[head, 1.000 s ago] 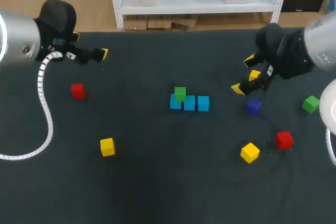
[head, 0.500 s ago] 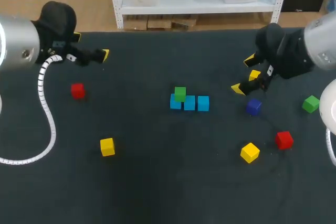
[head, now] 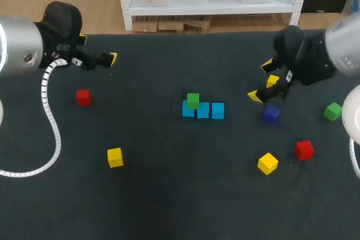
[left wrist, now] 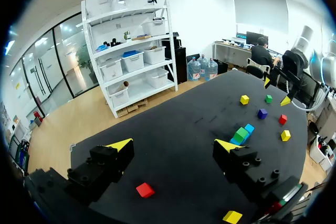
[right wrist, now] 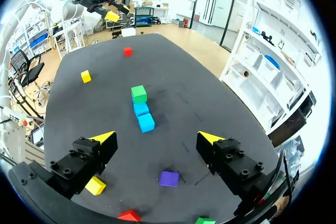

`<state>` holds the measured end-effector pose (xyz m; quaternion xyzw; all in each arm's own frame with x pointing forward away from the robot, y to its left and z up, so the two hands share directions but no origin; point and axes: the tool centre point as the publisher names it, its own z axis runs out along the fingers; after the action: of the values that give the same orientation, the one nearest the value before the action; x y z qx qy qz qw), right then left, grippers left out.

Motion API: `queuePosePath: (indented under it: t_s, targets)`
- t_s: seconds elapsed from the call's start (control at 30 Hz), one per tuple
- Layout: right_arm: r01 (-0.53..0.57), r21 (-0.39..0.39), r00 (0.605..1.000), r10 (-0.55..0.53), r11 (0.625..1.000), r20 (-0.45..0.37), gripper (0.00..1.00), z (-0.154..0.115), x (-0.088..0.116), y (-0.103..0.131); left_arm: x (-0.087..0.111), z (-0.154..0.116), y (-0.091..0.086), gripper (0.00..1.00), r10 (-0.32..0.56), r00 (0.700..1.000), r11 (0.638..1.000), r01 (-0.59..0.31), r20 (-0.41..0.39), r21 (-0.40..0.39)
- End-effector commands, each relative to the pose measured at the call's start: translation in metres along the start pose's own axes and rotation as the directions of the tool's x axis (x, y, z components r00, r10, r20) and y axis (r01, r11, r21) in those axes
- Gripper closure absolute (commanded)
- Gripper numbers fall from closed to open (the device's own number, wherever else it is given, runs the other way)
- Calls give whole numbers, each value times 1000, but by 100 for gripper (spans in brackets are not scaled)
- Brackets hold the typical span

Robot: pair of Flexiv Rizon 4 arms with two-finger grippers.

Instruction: Place the blue cubes, place green cubes on the blue cubes, place the yellow cubes on the green cubes, then place the red cubes on the yellow cubes, and place purple cube on the red cubes.

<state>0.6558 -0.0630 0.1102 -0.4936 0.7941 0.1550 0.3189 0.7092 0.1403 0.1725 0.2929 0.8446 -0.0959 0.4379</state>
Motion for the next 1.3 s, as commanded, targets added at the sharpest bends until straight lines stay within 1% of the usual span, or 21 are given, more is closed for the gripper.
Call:
queuePosePath:
  t_s: [0.03, 0.13, 0.23, 0.3, 0.37, 0.5, 0.6, 0.67, 0.77, 0.83, 0.87, 1.07, 1.17, 1.23, 1.3]
  targets:
    - [-16, 23, 997, 18, 1000, -74, 0, -3, -4, -15, 1, 0, 1, 0, 1, 1000, 1000, -1, 3, 6]
    - [-11, 89, 993, 21, 996, -114, 0, -16, 3, -29, 1, 0, 1, 0, 1, 1000, 1000, -1, 3, 6]
    - [5, 110, 989, 11, 994, -146, 0, -30, 13, -44, 1, 0, 1, 0, 1, 1000, 1000, -1, 3, 6]
    - [48, 102, 985, -30, 994, -172, 0, -37, 21, -48, 1, 0, 1, 0, 1, 1000, 1000, -1, 3, 6]
    - [91, 76, 979, -76, 993, -190, 0, -43, 30, -50, 1, 0, 1, 0, 1, 1000, 1000, -1, 3, 6]
    - [108, 20, 974, -102, 994, -203, 0, -53, 50, -58, 1, 0, 1, 0, 1, 1000, 1000, -1, 3, 6]
    - [128, -29, 967, -131, 991, -220, 0, -59, 61, -58, 1, 0, 1, 0, 1, 1000, 1000, -1, 3, 6]
    - [142, -41, 954, -148, 989, -260, 0, -60, 68, -59, 1, 0, 1, 0, 1, 1000, 1000, -1, 3, 6]
    - [151, -53, 920, -160, 987, -358, 0, -55, 80, -59, 1, 0, 1, 0, 1, 1000, 1000, -1, 3, 6]
    - [137, -38, 893, -140, 990, -427, 0, -50, 89, -60, 1, 0, 1, 0, 1, 1000, 1000, -1, 3, 6]
    - [148, -28, 883, -145, 989, -447, 0, -48, 92, -60, 1, 0, 1, 0, 1, 1000, 1000, -1, 3, 6]
    - [115, -6, 854, -102, 993, -511, 0, -41, 111, -65, 1, 0, 1, 0, 1, 1000, 1000, -1, 3, 6]
    - [96, 20, 817, -67, 995, -573, 0, -39, 120, -68, 1, 0, 1, 0, 1, 1000, 1000, -1, 3, 6]
    - [50, 49, 788, -10, 998, -615, 0, -39, 127, -70, 1, 0, 1, 0, 1, 1000, 1000, -1, 3, 6]
    - [5, 89, 781, 52, 996, -622, 0, -41, 134, -75, 1, 0, 1, 0, 1, 1000, 1000, -1, 3, 6]
